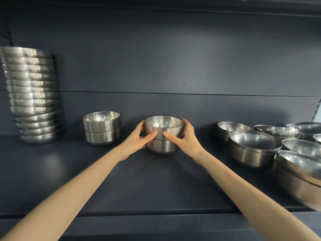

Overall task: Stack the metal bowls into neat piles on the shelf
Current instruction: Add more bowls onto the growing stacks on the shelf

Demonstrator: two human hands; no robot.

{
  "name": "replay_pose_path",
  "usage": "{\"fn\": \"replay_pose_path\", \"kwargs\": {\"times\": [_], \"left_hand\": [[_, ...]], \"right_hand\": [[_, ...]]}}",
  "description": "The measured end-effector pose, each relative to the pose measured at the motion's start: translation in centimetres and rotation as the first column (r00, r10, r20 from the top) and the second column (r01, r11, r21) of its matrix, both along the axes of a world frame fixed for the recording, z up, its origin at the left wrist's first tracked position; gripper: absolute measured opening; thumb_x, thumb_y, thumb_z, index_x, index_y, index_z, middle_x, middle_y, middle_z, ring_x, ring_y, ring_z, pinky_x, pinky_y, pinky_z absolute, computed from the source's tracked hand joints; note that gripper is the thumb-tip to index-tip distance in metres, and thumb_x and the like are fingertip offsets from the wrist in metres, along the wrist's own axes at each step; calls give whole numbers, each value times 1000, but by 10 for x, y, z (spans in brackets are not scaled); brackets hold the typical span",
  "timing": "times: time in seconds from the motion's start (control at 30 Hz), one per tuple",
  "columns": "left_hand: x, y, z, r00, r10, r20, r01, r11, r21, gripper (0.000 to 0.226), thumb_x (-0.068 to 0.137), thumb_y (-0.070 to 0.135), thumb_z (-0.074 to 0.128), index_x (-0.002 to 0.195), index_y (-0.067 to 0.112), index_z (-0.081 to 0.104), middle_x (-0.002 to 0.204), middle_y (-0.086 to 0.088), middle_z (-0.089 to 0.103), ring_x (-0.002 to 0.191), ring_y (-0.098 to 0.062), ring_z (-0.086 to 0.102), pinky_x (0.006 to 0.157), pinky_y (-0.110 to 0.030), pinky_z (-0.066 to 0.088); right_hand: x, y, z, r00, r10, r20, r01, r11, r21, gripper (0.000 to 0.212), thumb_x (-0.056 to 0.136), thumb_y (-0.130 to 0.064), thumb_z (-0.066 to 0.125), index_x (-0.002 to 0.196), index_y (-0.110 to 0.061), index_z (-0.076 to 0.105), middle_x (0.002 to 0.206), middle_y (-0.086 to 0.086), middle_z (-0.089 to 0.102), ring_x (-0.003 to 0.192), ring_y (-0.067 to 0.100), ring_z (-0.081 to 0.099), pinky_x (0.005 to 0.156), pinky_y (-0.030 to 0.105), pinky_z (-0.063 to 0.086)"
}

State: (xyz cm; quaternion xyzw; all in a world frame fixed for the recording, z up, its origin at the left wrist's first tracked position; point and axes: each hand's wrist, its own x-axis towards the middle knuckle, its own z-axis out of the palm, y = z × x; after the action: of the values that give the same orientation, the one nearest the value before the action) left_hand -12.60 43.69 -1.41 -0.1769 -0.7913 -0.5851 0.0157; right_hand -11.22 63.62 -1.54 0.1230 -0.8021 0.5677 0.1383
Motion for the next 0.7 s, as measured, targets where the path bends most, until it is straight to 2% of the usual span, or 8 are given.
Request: {"fn": "replay_pose_path", "kwargs": {"times": [0.07,0.13,0.23,0.33,0.47,0.57,0.7], "left_hand": [[-1,0,-2,1000,3,14,-3,999,37,94,69,52,67,149,30,24,145,9,42,117,-5,55,101,-41,48],[-3,1,-3,1000,3,26,-4,998,70,94,68,49,70,149,30,25,144,8,44,117,-7,56,98,-37,50],[-3,1,-5,1000,1,29,-3,996,91,89,74,43,72,149,30,26,144,7,45,116,-10,58,90,-31,53],[-3,0,-7,1000,6,25,-9,994,113,78,83,32,71,148,29,27,142,8,46,113,-9,59,83,-25,54],[-3,1,-5,1000,1,17,-3,989,145,71,84,29,71,144,32,32,133,10,50,108,-5,60,80,-24,55],[-4,-1,-4,1000,10,12,-12,987,158,69,83,28,73,139,35,34,127,11,50,108,-5,59,80,-27,55],[-5,-10,4,1000,1,-29,3,990,139,61,81,29,75,128,42,38,124,14,51,108,-8,60,77,-27,56]], "right_hand": [[-2,0,-3,999,41,27,-39,998,-55,101,78,-40,76,152,-19,12,139,-12,31,131,9,35,108,27,36],[-2,0,-5,997,64,39,-61,995,-84,100,80,-37,75,153,-19,10,138,-14,36,127,5,37,103,21,36],[-2,3,-5,997,64,36,-62,996,-68,88,80,-36,76,149,-19,23,131,-17,45,116,0,47,86,8,43],[-2,4,-4,997,65,48,-62,996,-66,83,80,-37,76,145,-19,28,120,-22,48,105,-6,51,72,6,46],[-2,3,-4,995,83,55,-79,994,-71,75,84,-33,73,142,-20,27,113,-27,46,98,-11,49,69,2,44],[-3,1,-6,997,68,45,-64,994,-85,72,84,-29,73,141,-19,30,113,-24,48,96,-12,49,68,-2,41],[-2,-7,2,999,36,31,-32,994,-107,71,81,-29,76,139,-23,35,115,-22,51,98,-9,49,70,2,43]]}}
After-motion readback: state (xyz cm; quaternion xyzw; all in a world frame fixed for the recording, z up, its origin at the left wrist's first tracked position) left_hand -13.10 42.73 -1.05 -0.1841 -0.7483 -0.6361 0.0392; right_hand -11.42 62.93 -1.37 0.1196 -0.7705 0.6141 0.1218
